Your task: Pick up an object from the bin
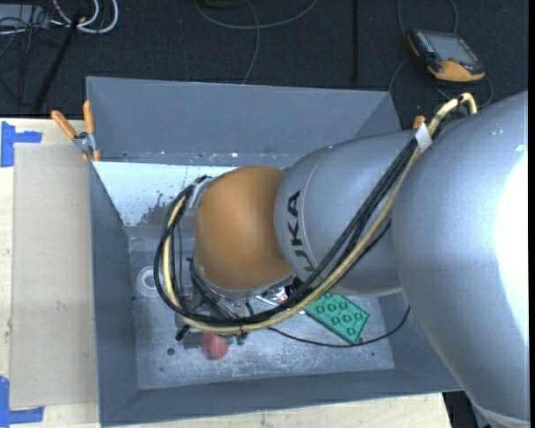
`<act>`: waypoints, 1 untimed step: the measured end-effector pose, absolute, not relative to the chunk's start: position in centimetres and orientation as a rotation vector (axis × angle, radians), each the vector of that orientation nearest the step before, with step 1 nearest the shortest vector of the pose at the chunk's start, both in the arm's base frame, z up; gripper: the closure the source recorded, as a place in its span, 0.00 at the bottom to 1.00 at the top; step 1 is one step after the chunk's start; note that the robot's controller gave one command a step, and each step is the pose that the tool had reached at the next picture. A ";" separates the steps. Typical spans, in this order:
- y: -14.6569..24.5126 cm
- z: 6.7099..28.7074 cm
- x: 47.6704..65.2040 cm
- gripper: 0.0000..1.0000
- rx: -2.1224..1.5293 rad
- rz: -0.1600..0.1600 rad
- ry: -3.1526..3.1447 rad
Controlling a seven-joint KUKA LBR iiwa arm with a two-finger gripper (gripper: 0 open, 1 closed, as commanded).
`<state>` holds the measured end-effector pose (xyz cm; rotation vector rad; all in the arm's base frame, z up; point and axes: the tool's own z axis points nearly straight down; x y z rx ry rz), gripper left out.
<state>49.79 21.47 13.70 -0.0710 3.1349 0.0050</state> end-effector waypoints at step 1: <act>17.9 26.0 49.8 1.00 0.186 0.004 3.129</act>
Offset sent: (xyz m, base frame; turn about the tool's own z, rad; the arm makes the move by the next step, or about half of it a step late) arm -0.0016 -0.0356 0.1194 0.1651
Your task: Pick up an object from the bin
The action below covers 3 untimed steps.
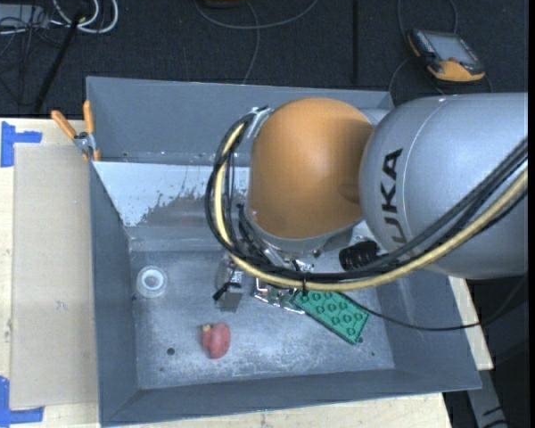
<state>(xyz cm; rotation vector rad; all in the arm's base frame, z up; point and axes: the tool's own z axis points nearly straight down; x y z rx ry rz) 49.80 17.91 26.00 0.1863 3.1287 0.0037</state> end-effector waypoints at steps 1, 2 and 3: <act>16.2 18.8 48.4 1.00 0.339 -0.006 3.132; 18.1 35.9 50.3 1.00 0.326 0.007 3.115; 18.1 35.5 50.1 1.00 0.324 0.000 3.124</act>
Offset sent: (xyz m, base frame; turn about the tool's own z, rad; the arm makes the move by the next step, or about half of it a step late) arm -0.0125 -0.0171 -0.0682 0.0979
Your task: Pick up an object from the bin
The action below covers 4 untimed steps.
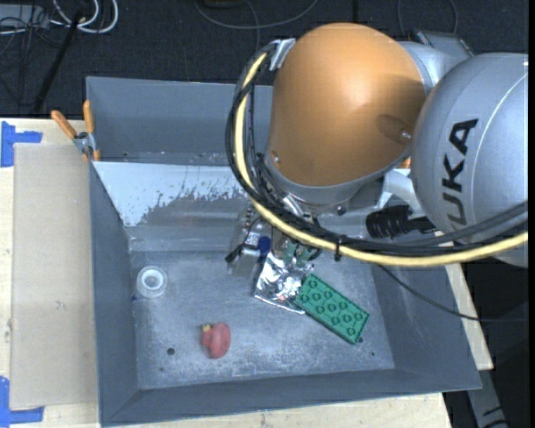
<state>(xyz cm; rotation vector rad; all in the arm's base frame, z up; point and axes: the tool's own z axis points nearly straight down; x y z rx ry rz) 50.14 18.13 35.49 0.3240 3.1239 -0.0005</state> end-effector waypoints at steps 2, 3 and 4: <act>18.1 35.5 50.1 1.00 0.321 0.000 3.125; 17.5 34.8 50.5 1.00 -0.716 0.000 3.059; 17.5 34.8 50.5 0.00 -0.716 0.000 3.059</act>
Offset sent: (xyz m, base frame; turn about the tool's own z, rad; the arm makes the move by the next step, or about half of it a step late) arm 0.0000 0.0000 0.0000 0.0000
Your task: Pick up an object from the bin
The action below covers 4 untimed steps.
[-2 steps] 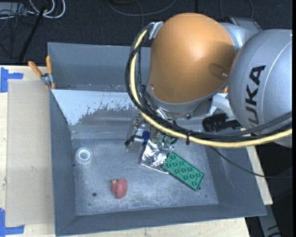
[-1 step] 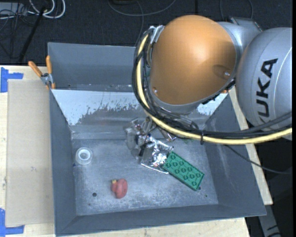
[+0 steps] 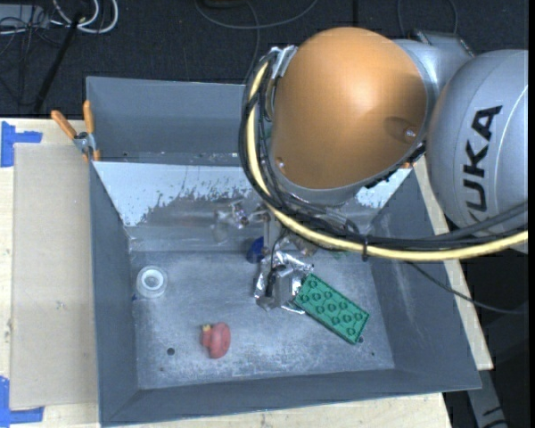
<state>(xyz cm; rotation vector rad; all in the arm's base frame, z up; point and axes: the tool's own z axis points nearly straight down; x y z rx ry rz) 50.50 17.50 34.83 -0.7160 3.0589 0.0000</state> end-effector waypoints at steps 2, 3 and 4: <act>15.0 13.1 47.8 0.00 -1.240 0.002 2.896; 12.2 6.6 55.3 0.00 -1.239 -0.001 2.887; 15.9 7.4 47.6 0.00 -1.307 -0.005 2.838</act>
Offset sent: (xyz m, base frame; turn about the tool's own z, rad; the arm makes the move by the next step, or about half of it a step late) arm -0.0316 -0.0015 -0.0621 -0.1386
